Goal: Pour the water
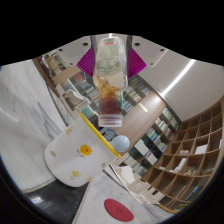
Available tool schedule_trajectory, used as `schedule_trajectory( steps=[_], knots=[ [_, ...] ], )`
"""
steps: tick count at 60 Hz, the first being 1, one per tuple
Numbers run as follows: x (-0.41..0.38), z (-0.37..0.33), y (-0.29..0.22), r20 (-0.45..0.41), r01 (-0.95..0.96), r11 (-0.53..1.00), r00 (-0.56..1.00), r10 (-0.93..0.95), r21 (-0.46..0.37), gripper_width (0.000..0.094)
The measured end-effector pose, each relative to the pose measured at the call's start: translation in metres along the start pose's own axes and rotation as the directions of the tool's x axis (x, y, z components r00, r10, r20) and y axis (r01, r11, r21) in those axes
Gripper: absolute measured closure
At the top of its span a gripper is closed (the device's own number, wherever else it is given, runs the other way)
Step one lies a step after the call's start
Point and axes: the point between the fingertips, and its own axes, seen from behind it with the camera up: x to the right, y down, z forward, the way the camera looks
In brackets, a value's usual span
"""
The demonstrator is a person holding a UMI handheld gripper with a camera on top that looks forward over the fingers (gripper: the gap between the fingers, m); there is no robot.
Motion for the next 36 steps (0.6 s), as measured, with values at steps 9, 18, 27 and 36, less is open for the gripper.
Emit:
schedule_trajectory(
  steps=[9,18,27,36],
  knots=[
    [-0.009,0.009,0.014,-0.017,0.094,0.994,0.995,-0.095,-0.051,0.0536],
    [-0.075,0.025,0.045,0.040,0.497,0.862,0.867,-0.496,-0.096,0.0537],
    [-0.154,0.034,0.050,0.038,0.923,0.384,0.385,-0.922,-0.025,0.0532],
    [-0.214,0.023,0.004,-0.096,0.977,-0.208,-0.204,-0.974,0.040,0.0534]
  ],
)
